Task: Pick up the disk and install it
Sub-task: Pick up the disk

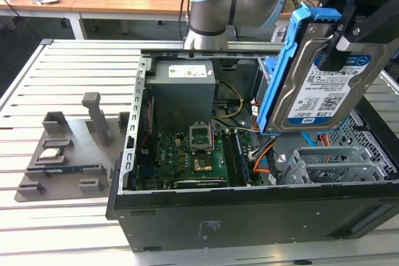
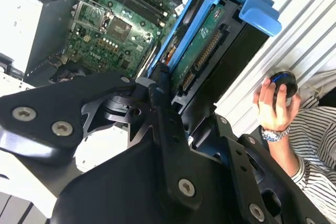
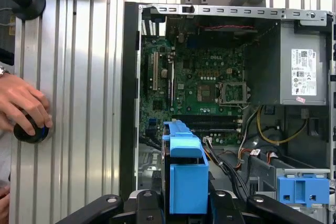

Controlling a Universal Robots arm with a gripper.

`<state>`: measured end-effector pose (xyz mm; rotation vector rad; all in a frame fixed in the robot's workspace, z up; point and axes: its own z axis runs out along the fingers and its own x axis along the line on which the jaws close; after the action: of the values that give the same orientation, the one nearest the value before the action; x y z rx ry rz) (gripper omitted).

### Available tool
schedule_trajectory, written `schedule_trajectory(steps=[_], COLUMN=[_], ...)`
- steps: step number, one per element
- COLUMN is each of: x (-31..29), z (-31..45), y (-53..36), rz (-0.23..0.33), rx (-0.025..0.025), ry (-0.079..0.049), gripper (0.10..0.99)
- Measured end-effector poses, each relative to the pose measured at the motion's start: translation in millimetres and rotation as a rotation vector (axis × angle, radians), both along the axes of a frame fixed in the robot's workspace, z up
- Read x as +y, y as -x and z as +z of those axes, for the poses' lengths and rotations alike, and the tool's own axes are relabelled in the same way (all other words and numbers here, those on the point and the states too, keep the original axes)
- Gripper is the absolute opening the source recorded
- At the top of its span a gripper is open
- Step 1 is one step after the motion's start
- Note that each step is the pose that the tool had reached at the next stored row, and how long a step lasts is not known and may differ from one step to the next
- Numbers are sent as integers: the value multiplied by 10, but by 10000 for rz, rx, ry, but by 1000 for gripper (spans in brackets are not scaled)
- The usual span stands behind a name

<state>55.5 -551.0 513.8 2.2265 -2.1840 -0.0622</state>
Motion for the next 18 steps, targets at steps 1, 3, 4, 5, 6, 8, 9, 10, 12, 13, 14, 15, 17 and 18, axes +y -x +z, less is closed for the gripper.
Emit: schedule_trajectory(steps=[1,3,4,5,6,8,9,10,12,13,14,15,17,18], x=[0,0,0,0,0,0,0,0,0,0,0,0,0,0], z=[0,0,0,-2,-2,-3,-3,-3,-4,-5,-5,-6,-8,-9], y=[-48,-107,-156,-195,-217,-259,-277,-298,-342,-365,-380,-397,-431,-447], rz=[-1,-1,-1,-1,-1,-1,0,-1,-1,-1,-1,-1,-1,0], rx=[0,0,0,0,0,0,0,0,1,0,0,0,0,0], ry=[0,0,2,4,6,6,7,8,8,7,7,7,8,8], gripper=[365,365,365,365,365,365,365,365,365,365,365,365,365,365])
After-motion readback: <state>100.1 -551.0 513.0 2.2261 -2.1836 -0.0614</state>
